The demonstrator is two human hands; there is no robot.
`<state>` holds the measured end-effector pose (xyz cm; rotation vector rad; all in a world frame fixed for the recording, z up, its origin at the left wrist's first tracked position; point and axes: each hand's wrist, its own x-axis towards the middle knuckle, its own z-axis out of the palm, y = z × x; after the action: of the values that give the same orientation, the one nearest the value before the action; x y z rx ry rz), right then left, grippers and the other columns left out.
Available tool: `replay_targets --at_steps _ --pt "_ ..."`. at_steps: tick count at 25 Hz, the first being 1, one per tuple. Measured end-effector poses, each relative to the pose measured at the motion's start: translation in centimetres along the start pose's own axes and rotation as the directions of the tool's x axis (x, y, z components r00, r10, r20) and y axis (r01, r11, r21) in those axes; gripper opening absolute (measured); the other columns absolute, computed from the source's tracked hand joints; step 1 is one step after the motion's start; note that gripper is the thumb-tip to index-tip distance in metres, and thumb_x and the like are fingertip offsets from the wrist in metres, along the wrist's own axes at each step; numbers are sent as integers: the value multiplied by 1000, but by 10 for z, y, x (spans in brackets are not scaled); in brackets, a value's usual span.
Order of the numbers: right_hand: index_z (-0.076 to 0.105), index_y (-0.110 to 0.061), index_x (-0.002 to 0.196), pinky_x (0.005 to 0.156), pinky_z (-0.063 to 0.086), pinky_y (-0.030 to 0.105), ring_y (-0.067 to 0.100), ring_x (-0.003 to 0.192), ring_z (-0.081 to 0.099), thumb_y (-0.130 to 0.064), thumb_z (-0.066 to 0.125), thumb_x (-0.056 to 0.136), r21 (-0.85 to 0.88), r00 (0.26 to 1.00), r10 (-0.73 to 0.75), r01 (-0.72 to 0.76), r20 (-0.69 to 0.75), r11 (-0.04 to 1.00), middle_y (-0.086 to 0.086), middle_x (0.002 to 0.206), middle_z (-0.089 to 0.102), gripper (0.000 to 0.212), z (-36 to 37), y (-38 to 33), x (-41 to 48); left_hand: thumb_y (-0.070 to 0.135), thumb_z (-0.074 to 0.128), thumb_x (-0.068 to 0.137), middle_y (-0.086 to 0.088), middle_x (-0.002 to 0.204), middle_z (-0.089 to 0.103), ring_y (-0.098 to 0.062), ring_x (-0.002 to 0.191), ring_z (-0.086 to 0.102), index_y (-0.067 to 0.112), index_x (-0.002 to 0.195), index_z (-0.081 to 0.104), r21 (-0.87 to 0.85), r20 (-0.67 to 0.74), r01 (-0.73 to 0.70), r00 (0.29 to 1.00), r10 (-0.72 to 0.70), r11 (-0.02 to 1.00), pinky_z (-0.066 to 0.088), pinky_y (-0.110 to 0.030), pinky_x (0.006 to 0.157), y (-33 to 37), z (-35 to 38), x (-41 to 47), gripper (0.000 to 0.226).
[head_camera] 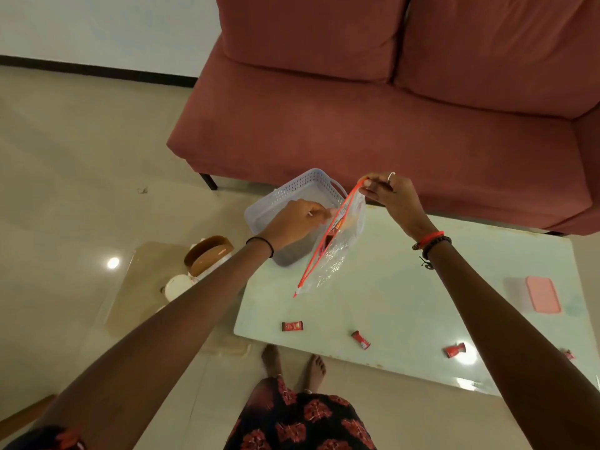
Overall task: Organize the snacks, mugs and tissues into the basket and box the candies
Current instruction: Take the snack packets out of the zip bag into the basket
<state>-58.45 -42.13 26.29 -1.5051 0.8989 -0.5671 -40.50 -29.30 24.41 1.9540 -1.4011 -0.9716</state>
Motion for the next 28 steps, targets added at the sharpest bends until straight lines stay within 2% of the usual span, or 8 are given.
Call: replay_targets --at_steps 4,8,11,13,16,19,22,28 --pt "63 9 107 81 56 16 4 81 67 -2 55 93 47 1000 -14 13 14 999 12 95 64 20 12 7 5 32 68 83 8 83 67 0 72 59 9 93 72 -37 -44 -42 998 41 998 45 -4 66 -9 8 5 25" --pt "63 6 110 84 55 15 4 81 66 1 54 93 64 999 2 -5 41 998 14 98 65 21 20 9 15 21 63 89 3 81 63 -3 66 56 6 94 67 -154 -88 -3 996 -11 988 48 -8 60 -22 5 14 17" --pt "65 -1 114 80 50 6 6 84 63 0 53 93 -261 994 -60 36 -87 965 14 108 66 25 31 12 23 23 54 94 5 81 59 -2 66 53 7 97 62 -115 -253 -37 967 6 993 41 -1 56 -32 6 22 18" --pt "68 -5 110 88 52 20 18 95 63 -4 56 91 -551 968 -239 157 -80 819 13 111 65 22 44 17 21 27 49 96 3 83 60 -4 65 54 9 100 59 -105 -302 -34 953 1 994 42 -2 55 -38 9 27 21" --pt "71 -1 100 86 53 39 29 100 63 -6 62 87 -705 820 -480 539 313 462 15 105 69 16 70 28 8 30 51 96 3 83 62 -3 68 57 10 99 60 -119 -303 -47 953 8 992 43 1 61 -50 12 32 23" --pt "66 -7 114 82 56 38 29 98 67 -17 59 92 -741 760 -144 650 634 167 13 108 71 25 92 41 10 26 54 94 8 86 61 1 68 57 10 100 62 -80 -358 -63 933 31 995 42 5 62 -66 2 34 19" --pt "57 -9 121 80 55 37 29 95 68 -9 51 94 -826 814 153 561 561 41 12 107 68 27 106 50 23 24 57 93 0 89 67 -5 67 58 9 103 64 -35 -381 -24 924 9 999 43 1 58 -82 -9 35 19" --pt "53 -2 122 87 54 40 32 109 57 1 45 94 -732 723 243 678 647 -67 20 122 56 30 177 58 60 22 58 92 1 88 65 -10 75 59 11 104 64 -65 -402 1 915 -27 998 50 -12 70 -90 -23 34 18"
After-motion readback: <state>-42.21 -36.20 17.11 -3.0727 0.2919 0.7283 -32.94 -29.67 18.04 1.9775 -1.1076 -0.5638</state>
